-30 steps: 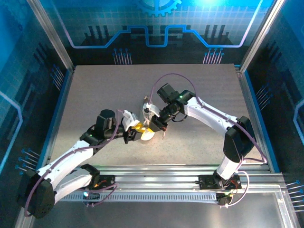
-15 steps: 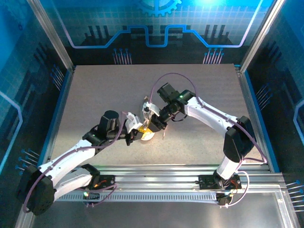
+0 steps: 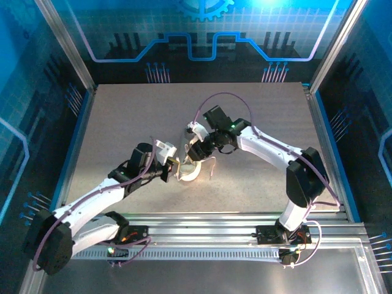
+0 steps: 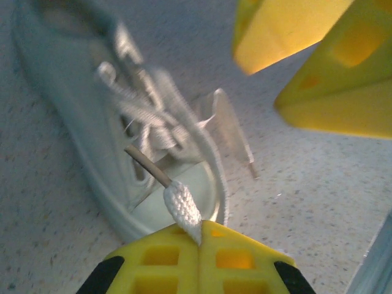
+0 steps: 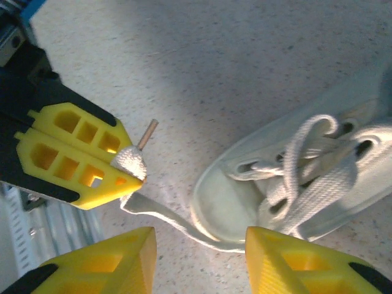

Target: Tie the shoes

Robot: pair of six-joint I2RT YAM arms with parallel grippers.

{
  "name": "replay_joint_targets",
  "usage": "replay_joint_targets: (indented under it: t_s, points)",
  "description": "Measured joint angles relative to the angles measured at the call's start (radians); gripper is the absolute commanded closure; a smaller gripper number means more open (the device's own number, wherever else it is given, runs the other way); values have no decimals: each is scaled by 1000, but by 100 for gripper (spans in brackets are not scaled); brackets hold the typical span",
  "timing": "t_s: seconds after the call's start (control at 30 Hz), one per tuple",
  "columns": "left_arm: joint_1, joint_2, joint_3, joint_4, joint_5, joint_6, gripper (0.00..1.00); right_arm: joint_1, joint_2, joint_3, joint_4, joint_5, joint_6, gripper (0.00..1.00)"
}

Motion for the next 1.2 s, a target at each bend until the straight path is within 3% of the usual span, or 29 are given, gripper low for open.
replay_joint_targets:
  t_s: [0.37,0.6,0.87,1.2]
  points:
    - [14,54,1,1,-16,-28,100,23,149,26,31,176,41,65]
    - [14,54,1,0,-16,-3,100,58,172,56,46,272,39,71]
    - [14,54,13,0,-16,16,100,114,172,62,56,414,40,69]
    - [14,54,13,0,-16,17,100,119,164,80,69,431,59,79]
